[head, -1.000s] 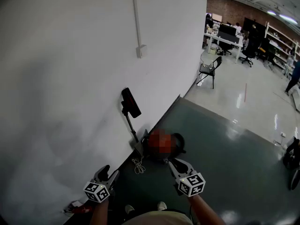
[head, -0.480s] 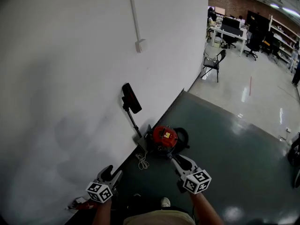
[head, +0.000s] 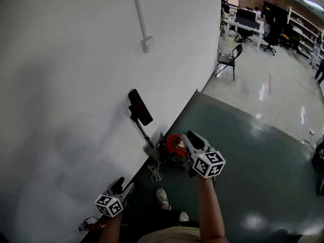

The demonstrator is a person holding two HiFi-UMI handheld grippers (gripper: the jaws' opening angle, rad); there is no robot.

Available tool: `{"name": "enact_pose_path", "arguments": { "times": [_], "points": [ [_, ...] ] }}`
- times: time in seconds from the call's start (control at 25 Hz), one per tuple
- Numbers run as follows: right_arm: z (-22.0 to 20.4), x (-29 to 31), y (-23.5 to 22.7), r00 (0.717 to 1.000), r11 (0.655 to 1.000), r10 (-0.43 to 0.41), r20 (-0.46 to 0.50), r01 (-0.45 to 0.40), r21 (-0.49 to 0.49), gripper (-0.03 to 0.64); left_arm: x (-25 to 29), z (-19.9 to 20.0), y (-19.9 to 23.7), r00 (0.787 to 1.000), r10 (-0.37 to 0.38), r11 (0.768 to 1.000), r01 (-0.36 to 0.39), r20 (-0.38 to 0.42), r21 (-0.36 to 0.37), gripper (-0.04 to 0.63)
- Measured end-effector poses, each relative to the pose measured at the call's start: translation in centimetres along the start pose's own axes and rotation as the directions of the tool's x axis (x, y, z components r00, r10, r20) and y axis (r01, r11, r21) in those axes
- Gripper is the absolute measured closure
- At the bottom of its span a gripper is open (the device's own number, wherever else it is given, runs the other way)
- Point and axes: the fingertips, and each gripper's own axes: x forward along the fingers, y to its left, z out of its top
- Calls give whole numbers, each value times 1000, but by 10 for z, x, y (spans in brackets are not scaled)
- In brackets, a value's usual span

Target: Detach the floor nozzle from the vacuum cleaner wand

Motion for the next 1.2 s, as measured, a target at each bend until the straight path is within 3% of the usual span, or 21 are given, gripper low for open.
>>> {"name": "enact_pose_path", "arguments": {
  "times": [0.2,0.36,0.6,0.76,1.2],
  "points": [
    [-12,1,30,1000,998,-4,17,3,61,525,40,32,30,999,-40,998,40,0,44,327],
    [-55,3,65,993,998,50,-103,-47,32,525,67,64,66,998,-55,998,53,42,40,327],
    [-91,20,54,973,999,25,-228,-18,33,525,91,101,111,994,-77,997,75,83,27,327],
    [-91,43,44,963,1000,-6,-268,-2,-30,525,99,109,134,992,-93,996,91,86,24,327],
    [-64,123,40,974,996,-20,-226,1,-85,525,132,115,172,987,-132,991,133,88,4,327]
  ]
}}
